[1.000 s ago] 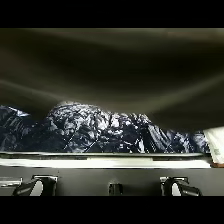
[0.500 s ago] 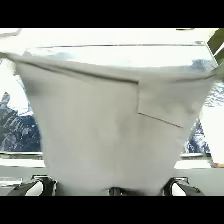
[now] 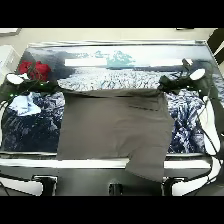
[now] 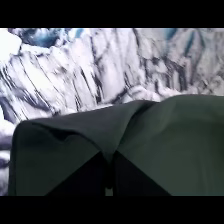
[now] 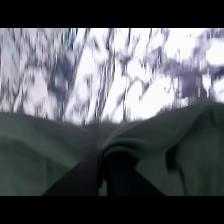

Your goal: Fold the clothes and pants, and hang the long-sleeved shirts on hangers.

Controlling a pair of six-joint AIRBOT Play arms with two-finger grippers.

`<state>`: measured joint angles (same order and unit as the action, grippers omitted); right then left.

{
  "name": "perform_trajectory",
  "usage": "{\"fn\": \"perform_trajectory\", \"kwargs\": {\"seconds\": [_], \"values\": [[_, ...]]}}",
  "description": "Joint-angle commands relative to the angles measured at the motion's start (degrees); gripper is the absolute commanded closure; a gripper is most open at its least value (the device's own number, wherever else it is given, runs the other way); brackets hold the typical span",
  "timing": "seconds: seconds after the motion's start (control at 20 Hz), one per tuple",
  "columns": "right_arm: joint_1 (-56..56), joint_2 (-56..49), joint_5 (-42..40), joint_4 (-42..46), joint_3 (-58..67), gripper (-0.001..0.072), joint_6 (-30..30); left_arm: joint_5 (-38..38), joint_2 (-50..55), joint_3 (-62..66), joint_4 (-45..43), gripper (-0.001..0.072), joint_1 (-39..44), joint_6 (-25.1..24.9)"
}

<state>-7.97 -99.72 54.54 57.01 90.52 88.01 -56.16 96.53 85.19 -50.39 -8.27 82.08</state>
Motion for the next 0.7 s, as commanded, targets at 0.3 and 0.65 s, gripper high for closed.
{"fn": "perform_trajectory", "kwargs": {"seconds": [0.3,0.65], "values": [[1.1,-8.8,-17.3,-1.9,2.1,0.0670,0.3,21.4,7.3,3.3,1.2,0.0676,3.0,0.4],[-1.2,-2.9,-5.5,-1.1,2.1,0.0670,3.3,3.6,5.8,6.1,0.6,0.0676,0.5,-4.4]]}}
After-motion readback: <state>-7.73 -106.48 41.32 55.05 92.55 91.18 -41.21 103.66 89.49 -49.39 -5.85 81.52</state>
